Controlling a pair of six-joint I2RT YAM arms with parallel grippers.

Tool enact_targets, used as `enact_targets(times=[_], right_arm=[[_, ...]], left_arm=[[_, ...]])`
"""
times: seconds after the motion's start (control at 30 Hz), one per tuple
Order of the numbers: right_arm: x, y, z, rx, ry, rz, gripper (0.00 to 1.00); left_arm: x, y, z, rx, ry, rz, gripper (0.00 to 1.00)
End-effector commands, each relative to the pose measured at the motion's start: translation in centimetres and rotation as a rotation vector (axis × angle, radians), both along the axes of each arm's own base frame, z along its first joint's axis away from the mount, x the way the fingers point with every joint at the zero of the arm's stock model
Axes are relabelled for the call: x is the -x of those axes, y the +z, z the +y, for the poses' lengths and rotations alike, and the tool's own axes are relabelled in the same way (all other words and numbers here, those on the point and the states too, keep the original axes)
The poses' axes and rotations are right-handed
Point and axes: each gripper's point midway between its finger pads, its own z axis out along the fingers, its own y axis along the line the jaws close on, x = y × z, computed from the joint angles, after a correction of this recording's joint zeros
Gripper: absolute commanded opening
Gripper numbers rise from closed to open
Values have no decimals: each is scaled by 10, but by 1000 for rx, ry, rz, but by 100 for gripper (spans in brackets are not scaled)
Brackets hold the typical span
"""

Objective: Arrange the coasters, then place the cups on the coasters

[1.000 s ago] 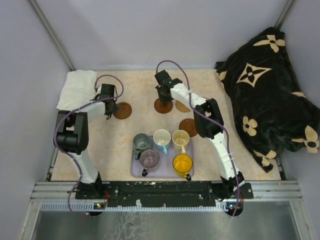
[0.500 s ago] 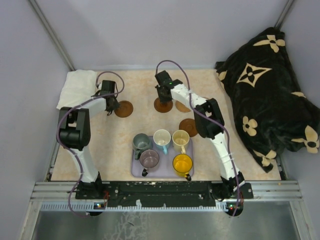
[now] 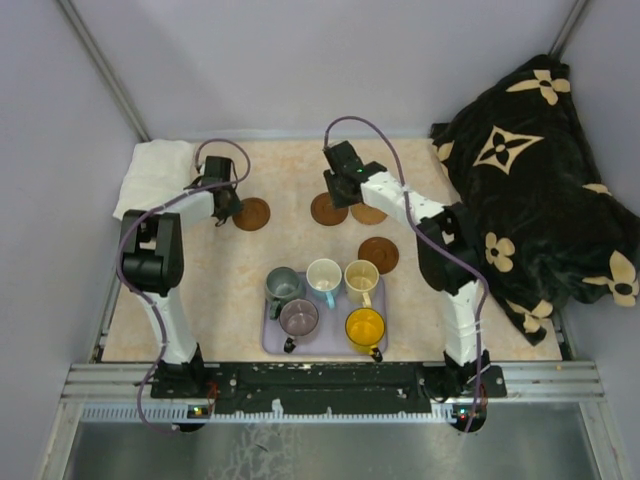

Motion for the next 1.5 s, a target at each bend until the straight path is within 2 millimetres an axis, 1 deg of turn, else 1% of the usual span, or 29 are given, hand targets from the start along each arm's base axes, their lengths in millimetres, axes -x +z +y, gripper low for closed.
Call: enact_targets(times=[0.0,0.07,0.1,0.13,0.23,0.3,0.4,0.57,0.67,0.8,0.9,1.03,1.17,1.3,1.47], right_arm=[[7,82,-24,-16,-19,-179,35],[22,81,-40,25,-37,-165,36],[28,81,-48,45,-49,-158,35],[37,81,-58,66,-65,-150,35],[59,68,-78,115,-91,-104,33],[74,57,-88,137,-104,-66,32],[95,40,-98,147,-117,-13,31],[119,13,-102,135,-121,71,27],[123,3,-104,141,-124,96,26],[122,-6,-104,155,-129,113,24],[122,-16,-103,171,-133,138,16],[126,-30,-104,191,-133,179,5],[131,-43,-106,204,-128,215,4],[132,-52,-104,208,-116,248,4],[125,-60,-92,199,-67,284,3]], left_arm=[[5,-1,-1,13,-13,21,39],[5,2,-2,16,-16,17,44],[6,5,-2,19,-18,12,49],[7,7,-2,20,-17,7,57],[8,18,-2,21,-16,-24,70],[7,29,-1,20,-17,-51,76],[7,43,0,17,-21,-84,79],[11,64,1,17,-27,-127,79],[15,71,1,16,-30,-139,80],[22,75,2,16,-29,-147,80],[27,77,4,14,-27,-149,80],[29,79,5,11,-23,-154,81],[30,80,5,12,-22,-154,81],[30,79,4,18,-20,-152,81],[30,80,6,9,-16,-153,81]])
